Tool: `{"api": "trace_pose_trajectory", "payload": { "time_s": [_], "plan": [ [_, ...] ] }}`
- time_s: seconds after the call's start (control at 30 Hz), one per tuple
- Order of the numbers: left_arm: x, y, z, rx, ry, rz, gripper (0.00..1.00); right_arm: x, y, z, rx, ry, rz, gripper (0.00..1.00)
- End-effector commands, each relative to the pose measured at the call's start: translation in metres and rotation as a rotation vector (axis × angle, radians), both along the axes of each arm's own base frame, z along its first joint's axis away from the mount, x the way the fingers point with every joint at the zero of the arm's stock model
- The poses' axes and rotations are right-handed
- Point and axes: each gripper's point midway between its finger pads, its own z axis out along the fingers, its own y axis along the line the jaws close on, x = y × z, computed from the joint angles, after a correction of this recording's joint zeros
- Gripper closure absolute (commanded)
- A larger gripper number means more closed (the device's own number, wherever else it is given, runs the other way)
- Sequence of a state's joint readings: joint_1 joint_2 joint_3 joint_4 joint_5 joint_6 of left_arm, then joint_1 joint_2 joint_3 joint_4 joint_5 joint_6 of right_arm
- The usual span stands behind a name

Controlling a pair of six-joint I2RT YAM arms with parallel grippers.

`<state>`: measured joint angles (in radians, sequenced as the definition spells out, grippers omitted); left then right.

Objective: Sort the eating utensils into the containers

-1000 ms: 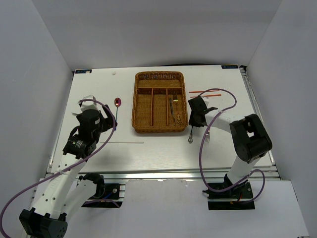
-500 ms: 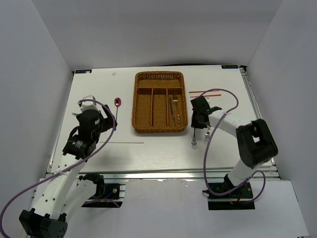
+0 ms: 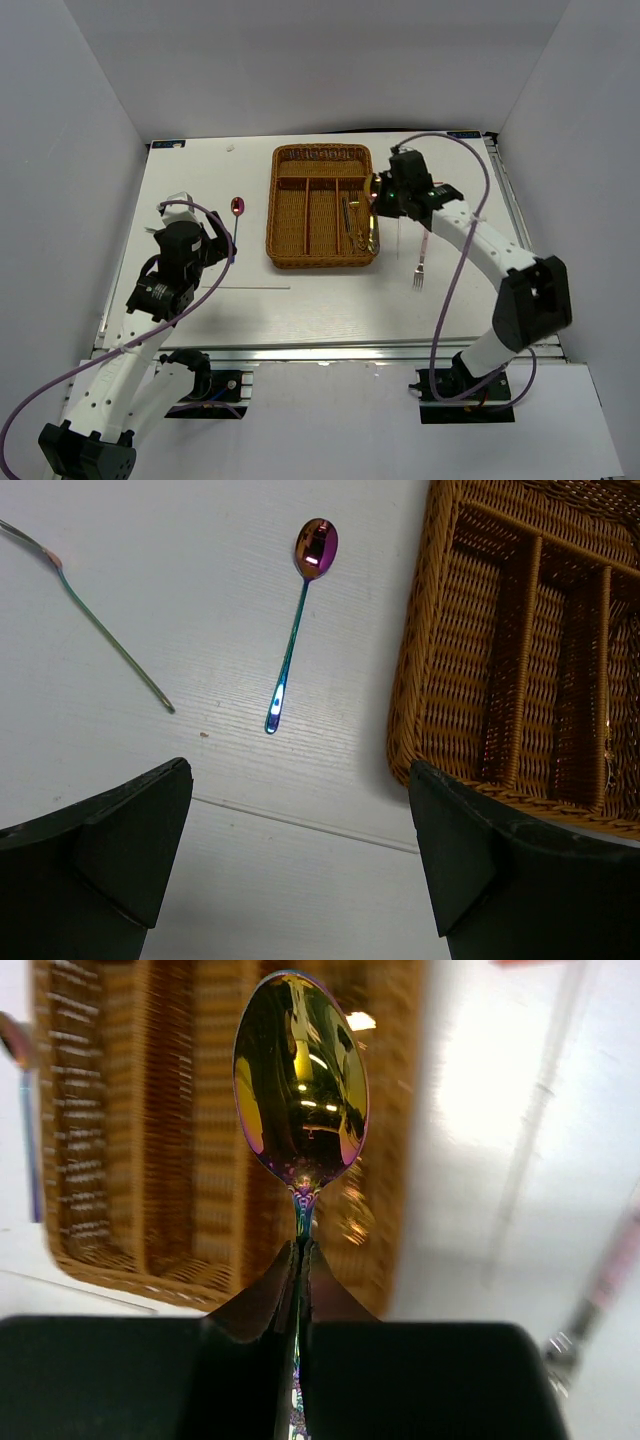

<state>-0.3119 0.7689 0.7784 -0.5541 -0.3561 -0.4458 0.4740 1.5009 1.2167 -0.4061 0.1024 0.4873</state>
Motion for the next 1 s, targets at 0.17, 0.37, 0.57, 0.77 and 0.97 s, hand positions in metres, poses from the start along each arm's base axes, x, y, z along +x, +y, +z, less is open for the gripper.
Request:
{"api": "trace_pose_trajectory", "payload": {
  "time_s": [0.17, 0.37, 0.57, 0.77, 0.97],
  "plan": [
    [-0.001, 0.002, 0.0, 0.006, -0.001, 0.015, 0.02, 0.055, 0.094, 0.02, 0.123, -0.032, 0.107, 1.0],
    [0.001, 0.003, -0.002, 0.013, 0.011, 0.021, 0.02, 0.063, 0.126, -0.017, 0.111, 0.014, 0.091, 1.0],
    [0.002, 0.003, -0.003, 0.015, 0.015, 0.024, 0.02, 0.073, 0.143, -0.041, 0.081, 0.037, 0.076, 1.0],
    [0.004, 0.001, -0.003, 0.016, 0.018, 0.015, 0.02, 0.078, 0.144, -0.049, 0.048, 0.068, 0.063, 0.75],
    [0.018, -0.002, -0.016, 0.048, 0.09, 0.018, 0.02, 0.072, 0.138, 0.001, 0.068, -0.013, 0.094, 0.63]
  ]
}}
